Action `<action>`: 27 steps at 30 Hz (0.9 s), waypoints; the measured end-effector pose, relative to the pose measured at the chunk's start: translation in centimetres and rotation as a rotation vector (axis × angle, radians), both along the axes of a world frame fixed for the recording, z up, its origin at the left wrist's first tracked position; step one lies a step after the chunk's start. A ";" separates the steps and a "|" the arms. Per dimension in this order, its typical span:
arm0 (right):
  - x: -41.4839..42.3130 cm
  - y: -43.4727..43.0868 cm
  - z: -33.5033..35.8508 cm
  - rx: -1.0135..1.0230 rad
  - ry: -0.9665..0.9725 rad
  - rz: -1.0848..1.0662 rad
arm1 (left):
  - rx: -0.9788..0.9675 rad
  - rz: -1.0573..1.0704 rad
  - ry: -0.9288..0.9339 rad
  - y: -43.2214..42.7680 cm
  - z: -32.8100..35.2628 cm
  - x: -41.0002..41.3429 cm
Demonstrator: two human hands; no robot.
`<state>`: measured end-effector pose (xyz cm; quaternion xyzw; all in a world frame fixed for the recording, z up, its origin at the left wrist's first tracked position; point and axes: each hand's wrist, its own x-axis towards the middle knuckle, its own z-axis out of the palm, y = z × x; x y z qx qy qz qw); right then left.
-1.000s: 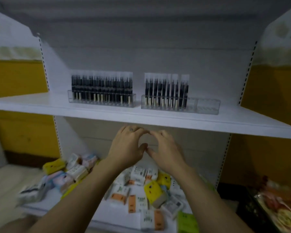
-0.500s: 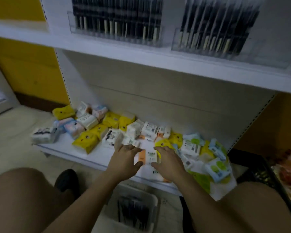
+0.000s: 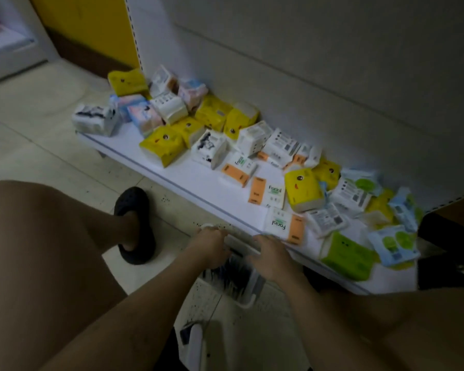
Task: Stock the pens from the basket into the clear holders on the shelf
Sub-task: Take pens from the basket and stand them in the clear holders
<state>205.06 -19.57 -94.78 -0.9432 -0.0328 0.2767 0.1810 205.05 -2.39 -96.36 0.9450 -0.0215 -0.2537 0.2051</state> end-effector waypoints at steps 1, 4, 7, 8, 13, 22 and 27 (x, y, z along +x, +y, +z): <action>0.0 0.2 -0.7 0.013 0.021 0.009 | -0.001 0.009 0.050 0.0 -1.0 -0.1; 0.1 0.6 -3.7 0.002 0.091 0.049 | 0.030 -0.032 0.161 0.0 -4.0 -0.9; 0.5 1.1 -5.4 -0.015 0.151 0.089 | 0.061 -0.033 0.270 0.1 -7.0 -1.7; 0.7 1.3 -5.8 -0.012 0.175 0.095 | 0.061 -0.020 0.305 0.2 -7.8 -1.9; 1.7 2.1 -8.5 0.012 0.291 0.156 | 0.020 0.078 0.375 0.1 -10.9 -0.8; 4.2 3.4 -12.0 -0.072 0.363 0.224 | 0.058 0.071 0.454 1.0 -15.8 0.7; 4.8 4.2 -15.0 -0.142 0.400 0.305 | 0.069 0.019 0.518 0.5 -19.3 0.8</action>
